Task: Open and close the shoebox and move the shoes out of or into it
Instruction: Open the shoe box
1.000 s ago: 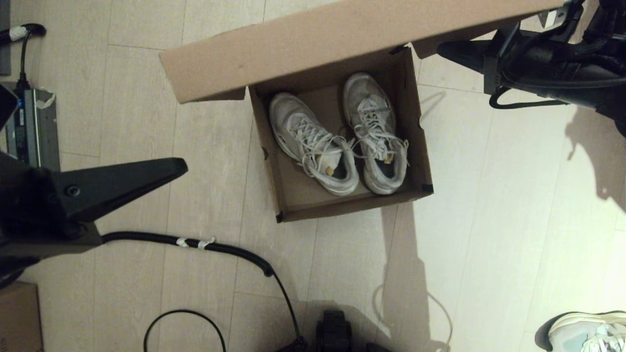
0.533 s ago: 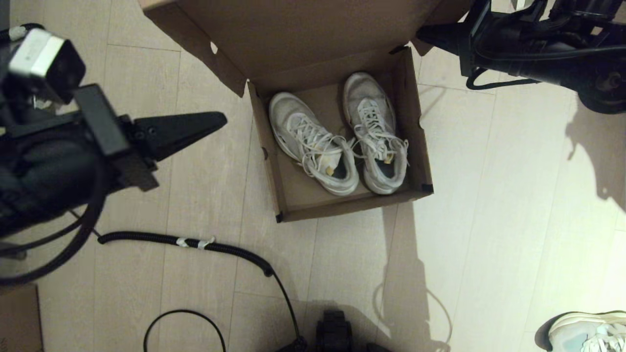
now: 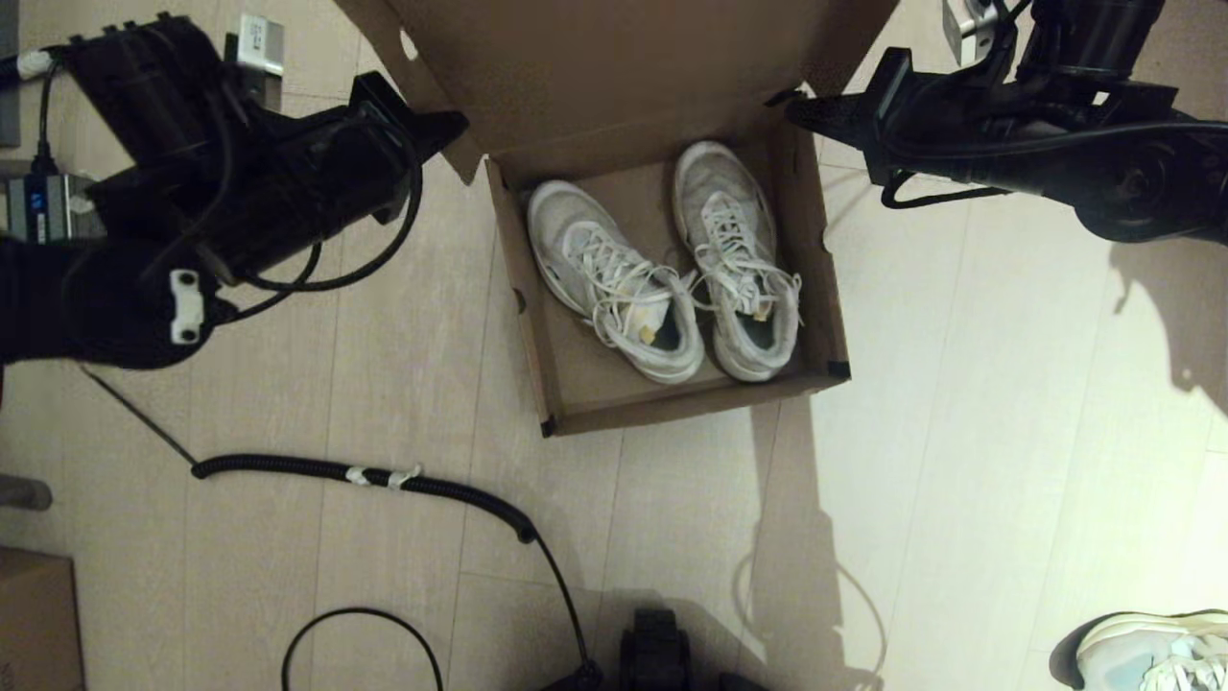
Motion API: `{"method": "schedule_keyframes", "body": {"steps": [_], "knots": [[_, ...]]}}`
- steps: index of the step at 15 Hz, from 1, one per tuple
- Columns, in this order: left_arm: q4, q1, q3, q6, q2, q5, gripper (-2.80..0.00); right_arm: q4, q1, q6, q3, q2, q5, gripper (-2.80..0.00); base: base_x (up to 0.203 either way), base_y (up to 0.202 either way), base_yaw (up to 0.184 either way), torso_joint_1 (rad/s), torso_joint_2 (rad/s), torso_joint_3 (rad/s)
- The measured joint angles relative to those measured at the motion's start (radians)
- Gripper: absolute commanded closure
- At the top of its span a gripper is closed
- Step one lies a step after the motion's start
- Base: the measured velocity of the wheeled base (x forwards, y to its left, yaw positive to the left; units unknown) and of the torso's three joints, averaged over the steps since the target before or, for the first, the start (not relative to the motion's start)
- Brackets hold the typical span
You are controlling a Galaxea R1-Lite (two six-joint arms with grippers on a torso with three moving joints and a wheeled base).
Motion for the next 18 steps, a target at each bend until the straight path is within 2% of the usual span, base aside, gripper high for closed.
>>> {"method": "schedule_keyframes", "body": {"steps": [4, 6, 8, 10, 12, 14, 16, 18], "knots": [[0.106, 0.069, -0.379, -0.002, 0.222, 0.010, 0.00, -0.003, -0.001, -0.068, 0.185, -0.114, 0.001, 0.00, 0.000, 0.000, 0.000, 0.000, 0.00, 0.000], [0.142, 0.084, -0.463, -0.003, 0.290, 0.013, 0.00, -0.015, -0.020, -0.158, 0.299, -0.174, 0.001, 0.00, 0.000, 0.000, 0.000, 0.000, 0.00, 0.000], [0.145, 0.088, -0.411, -0.004, 0.297, 0.016, 0.00, -0.024, -0.100, -0.291, 0.397, -0.220, -0.001, 0.00, 0.000, 0.000, 0.000, 0.000, 0.00, 0.000], [0.142, 0.094, -0.224, -0.002, 0.251, 0.017, 0.00, -0.027, -0.176, -0.406, 0.489, -0.258, -0.028, 0.00, 0.000, 0.000, 0.000, 0.000, 0.00, 0.000], [0.132, 0.091, -0.021, 0.005, 0.182, 0.019, 0.00, -0.035, -0.212, -0.488, 0.552, -0.282, -0.127, 0.00, 0.000, 0.000, 0.000, 0.000, 0.00, 0.000], [0.079, 0.087, 0.115, 0.039, 0.124, 0.050, 0.00, -0.067, -0.223, -0.535, 0.626, -0.292, -0.258, 0.00, 0.000, 0.000, 0.000, 0.000, 0.00, 0.000], [0.066, 0.089, 0.143, 0.068, 0.073, 0.076, 0.00, -0.141, -0.223, -0.549, 0.714, -0.283, -0.314, 0.00, 0.000, 0.000, 0.000, 0.000, 0.00, 0.000], [0.118, 0.092, 0.088, 0.077, 0.020, 0.078, 0.00, -0.241, -0.219, -0.558, 0.774, -0.240, -0.323, 0.00, 0.000, 0.000, 0.000, 0.000, 0.00, 0.000]]}}
